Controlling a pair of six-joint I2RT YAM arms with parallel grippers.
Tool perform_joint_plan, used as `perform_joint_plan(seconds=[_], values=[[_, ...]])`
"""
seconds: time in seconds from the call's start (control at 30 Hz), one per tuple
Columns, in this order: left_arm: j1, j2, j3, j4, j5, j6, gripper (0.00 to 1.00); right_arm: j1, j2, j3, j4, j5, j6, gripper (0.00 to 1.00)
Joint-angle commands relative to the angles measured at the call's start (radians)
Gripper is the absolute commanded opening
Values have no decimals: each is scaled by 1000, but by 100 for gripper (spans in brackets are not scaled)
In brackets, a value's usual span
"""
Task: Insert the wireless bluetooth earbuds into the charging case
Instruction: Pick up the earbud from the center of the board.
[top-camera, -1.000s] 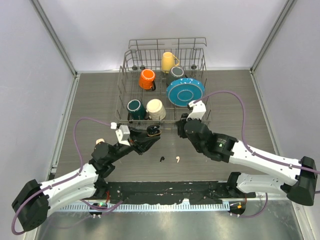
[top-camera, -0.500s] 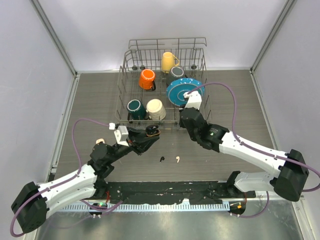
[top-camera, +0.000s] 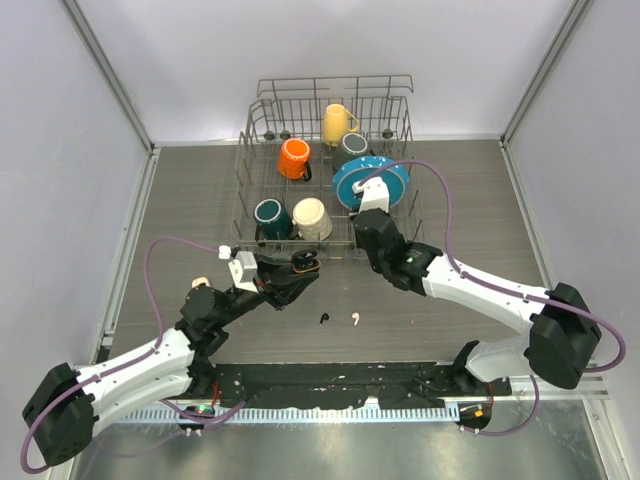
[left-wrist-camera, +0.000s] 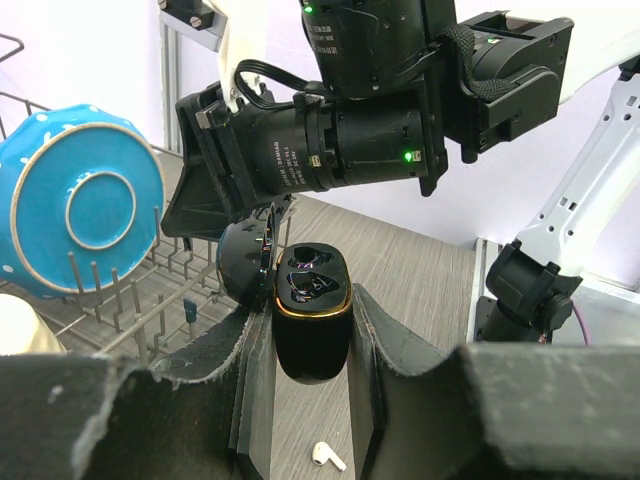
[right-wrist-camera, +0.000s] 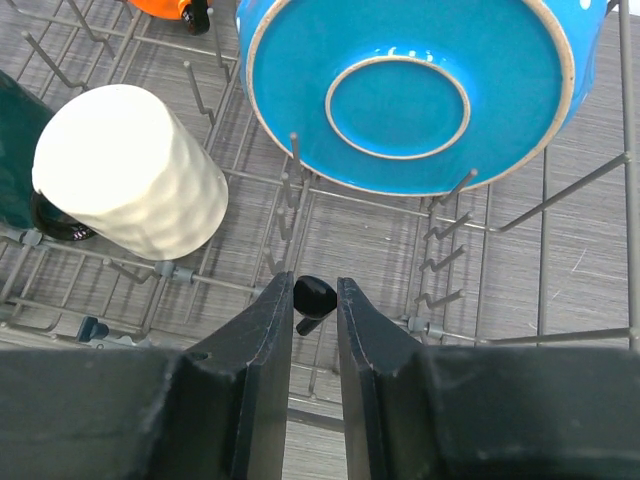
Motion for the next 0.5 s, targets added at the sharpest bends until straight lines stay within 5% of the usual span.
perform_joint_plan(seconds=[0.0, 0.47], values=[[0, -3, 12, 33, -13, 12, 0, -4, -2, 24, 82, -35, -43, 1], [0, -1, 11, 33, -16, 11, 0, -2, -41, 15, -12, -170, -97, 1]])
